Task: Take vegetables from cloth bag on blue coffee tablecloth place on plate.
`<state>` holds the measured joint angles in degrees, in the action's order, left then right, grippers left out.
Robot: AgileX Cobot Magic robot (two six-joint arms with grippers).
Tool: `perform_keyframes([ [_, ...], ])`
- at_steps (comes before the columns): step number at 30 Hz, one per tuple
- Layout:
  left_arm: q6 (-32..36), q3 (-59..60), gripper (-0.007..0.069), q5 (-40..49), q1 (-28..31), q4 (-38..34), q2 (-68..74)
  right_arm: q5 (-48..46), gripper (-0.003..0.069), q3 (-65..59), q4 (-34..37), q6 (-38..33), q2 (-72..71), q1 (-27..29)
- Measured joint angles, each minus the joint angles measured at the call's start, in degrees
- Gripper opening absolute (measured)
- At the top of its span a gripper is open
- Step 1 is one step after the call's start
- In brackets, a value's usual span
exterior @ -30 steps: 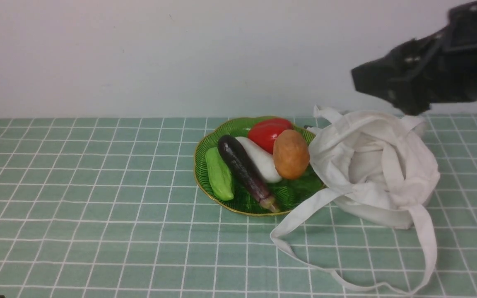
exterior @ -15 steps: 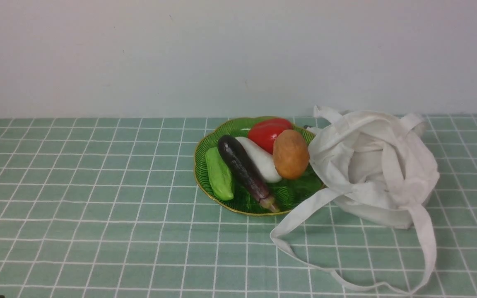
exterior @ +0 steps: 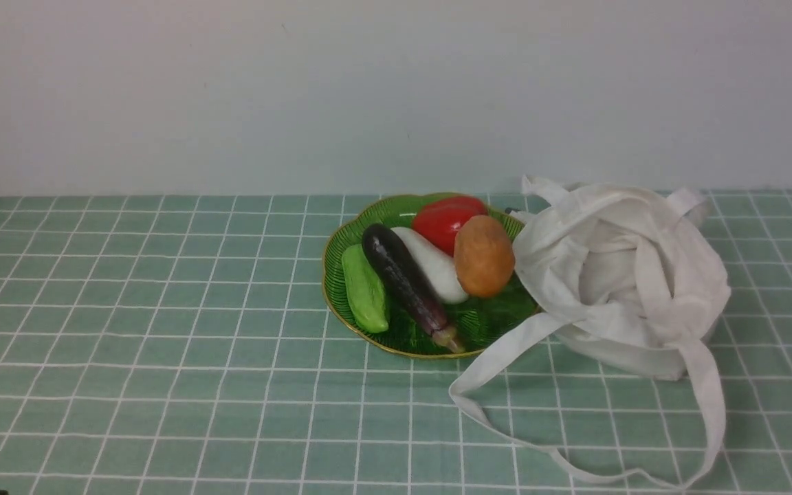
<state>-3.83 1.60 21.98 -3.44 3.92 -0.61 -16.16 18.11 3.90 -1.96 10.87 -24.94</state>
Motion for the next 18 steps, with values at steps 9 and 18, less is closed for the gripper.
perform_keyframes([
  [9, 0.0, 0.0, -0.0008, 0.0, 0.0, 0.0, 0.0, 0.5, -0.0014, -6.3, 0.0, 0.0, 0.0, 0.0],
  [18, 0.0, 0.0, -0.0008, 0.0, 0.0, 0.0, 0.0, -2.6, -0.0014, -7.8, -0.7, 0.0, -0.1, 0.0],
])
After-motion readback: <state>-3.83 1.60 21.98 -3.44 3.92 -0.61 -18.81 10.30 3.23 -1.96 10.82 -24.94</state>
